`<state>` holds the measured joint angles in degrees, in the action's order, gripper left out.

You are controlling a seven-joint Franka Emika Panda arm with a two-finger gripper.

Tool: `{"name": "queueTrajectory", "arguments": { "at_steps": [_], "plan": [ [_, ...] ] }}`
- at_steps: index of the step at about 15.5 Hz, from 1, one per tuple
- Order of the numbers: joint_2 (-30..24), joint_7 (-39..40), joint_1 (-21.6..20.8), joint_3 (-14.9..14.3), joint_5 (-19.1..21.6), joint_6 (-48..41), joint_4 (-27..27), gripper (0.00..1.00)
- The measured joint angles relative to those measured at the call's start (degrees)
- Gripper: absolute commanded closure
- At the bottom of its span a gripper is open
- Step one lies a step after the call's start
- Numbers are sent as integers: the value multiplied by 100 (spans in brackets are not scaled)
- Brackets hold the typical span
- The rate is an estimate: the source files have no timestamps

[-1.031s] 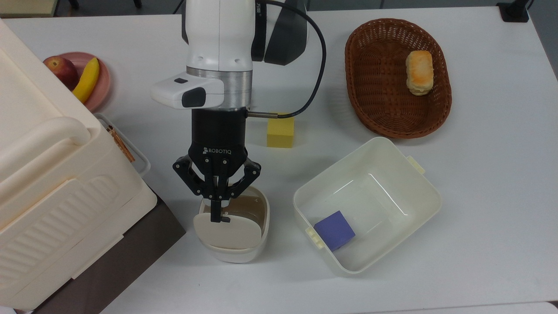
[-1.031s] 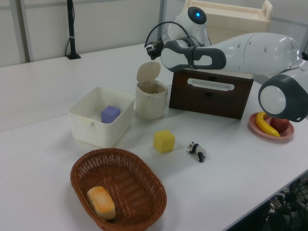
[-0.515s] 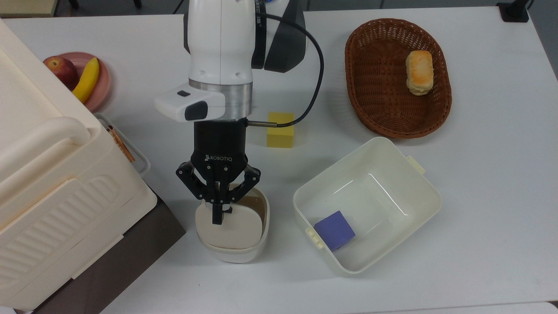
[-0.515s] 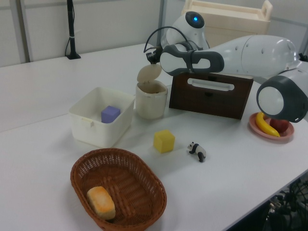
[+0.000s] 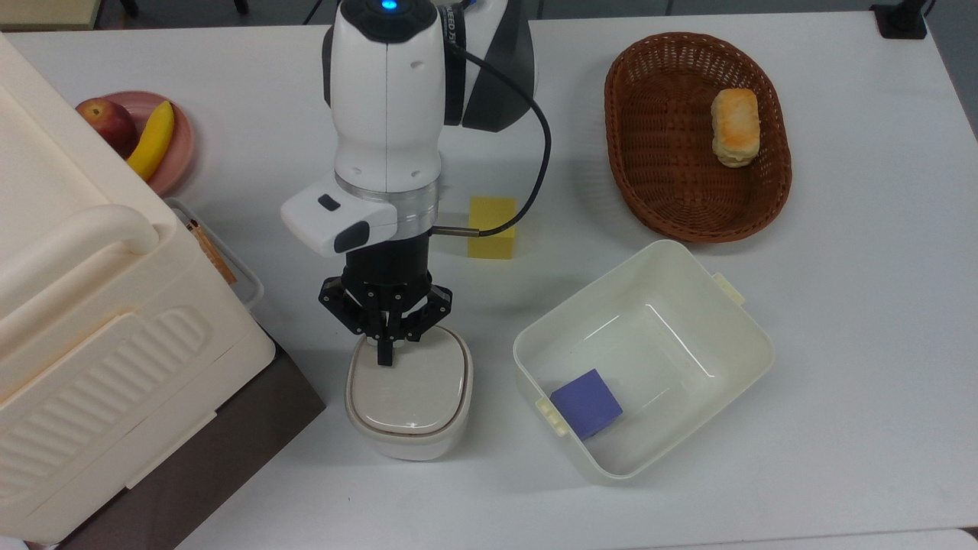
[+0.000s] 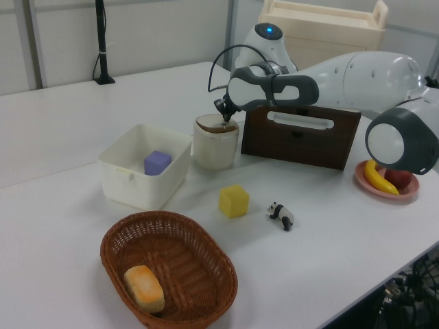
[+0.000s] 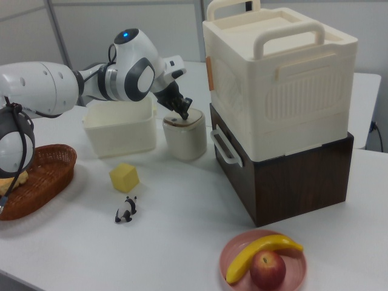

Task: Close the trash can

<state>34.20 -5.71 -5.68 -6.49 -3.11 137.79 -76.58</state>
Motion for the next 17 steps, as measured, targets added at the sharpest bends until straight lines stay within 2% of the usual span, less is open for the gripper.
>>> {"name": "queueTrajectory", "arguments": {
  "at_steps": [8, 13, 17],
  "plan": [
    [-8, 155, -23, 1, -57, 13, -126, 100],
    [14, 176, -67, 1, -355, 191, -171, 100],
    [-39, 128, -62, 0, -254, 208, -204, 100]
  ]
}}
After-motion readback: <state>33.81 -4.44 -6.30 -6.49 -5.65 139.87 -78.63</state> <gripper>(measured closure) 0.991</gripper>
